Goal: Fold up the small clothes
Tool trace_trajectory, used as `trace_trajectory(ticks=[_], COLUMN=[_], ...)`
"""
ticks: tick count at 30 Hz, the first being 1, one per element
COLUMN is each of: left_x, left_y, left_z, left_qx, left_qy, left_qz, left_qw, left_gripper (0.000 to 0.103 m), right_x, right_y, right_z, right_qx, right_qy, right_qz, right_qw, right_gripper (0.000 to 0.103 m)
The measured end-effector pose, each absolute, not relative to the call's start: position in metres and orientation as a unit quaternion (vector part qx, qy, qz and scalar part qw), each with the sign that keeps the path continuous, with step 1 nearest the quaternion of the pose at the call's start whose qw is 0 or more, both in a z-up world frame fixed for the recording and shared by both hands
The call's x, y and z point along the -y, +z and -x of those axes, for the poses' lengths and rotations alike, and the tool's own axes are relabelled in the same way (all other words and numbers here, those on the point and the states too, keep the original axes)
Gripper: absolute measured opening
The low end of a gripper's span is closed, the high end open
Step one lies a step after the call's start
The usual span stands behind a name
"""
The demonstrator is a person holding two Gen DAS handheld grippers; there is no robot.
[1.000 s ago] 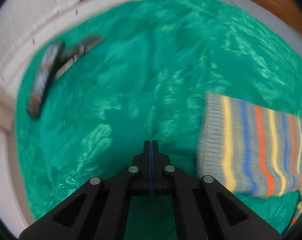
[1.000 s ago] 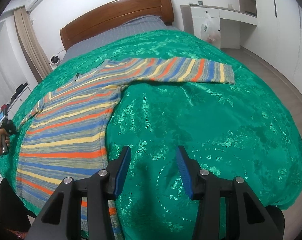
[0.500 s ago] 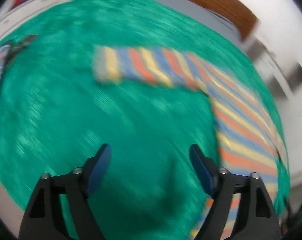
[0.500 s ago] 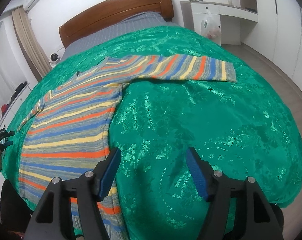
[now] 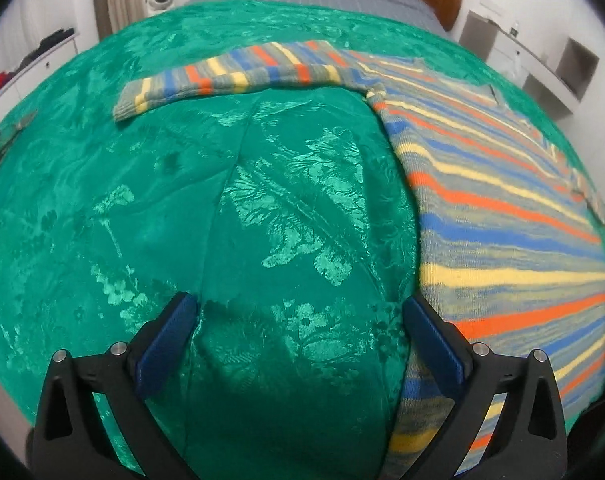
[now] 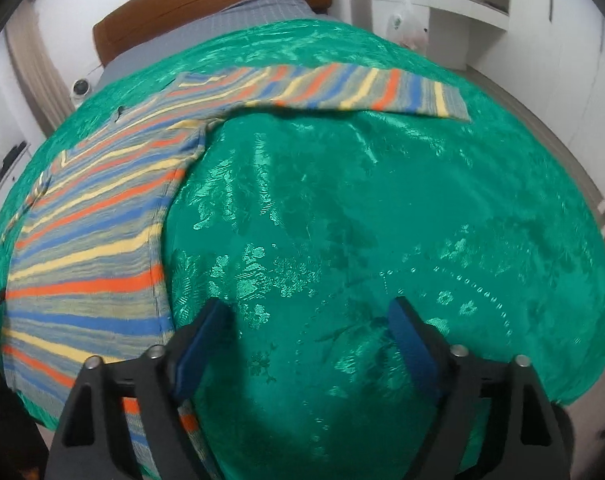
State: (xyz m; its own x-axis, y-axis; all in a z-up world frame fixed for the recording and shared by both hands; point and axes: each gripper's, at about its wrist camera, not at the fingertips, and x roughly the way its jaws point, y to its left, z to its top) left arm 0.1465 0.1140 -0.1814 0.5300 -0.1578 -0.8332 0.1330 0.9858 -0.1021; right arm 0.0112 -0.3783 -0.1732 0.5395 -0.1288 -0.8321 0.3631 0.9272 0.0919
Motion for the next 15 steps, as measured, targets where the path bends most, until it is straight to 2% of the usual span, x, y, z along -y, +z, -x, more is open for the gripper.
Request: trace_trajectory(ticks=[5, 15], left_x=[-0.114, -0.114], left_y=[-0.185, -0.187], left_z=[-0.143, -0.14], left_qx=[-0.465, -0.454], left_qy=[-0.075, -0.082], left_qz=[0.006, -0.002], left_qw=[0.882, 0.887], left_gripper=[0.103, 0.103], right_x=[0.371, 0.372], right_y=[-0.181, -0.186], right_z=[-0.016, -0.014], right_qx=[-0.47, -0.457], right_qy=[-0.143, -0.149], right_qz=[-0.11, -0.131], right_qw=[0.864, 0.867], right_gripper=[0.099, 0.103])
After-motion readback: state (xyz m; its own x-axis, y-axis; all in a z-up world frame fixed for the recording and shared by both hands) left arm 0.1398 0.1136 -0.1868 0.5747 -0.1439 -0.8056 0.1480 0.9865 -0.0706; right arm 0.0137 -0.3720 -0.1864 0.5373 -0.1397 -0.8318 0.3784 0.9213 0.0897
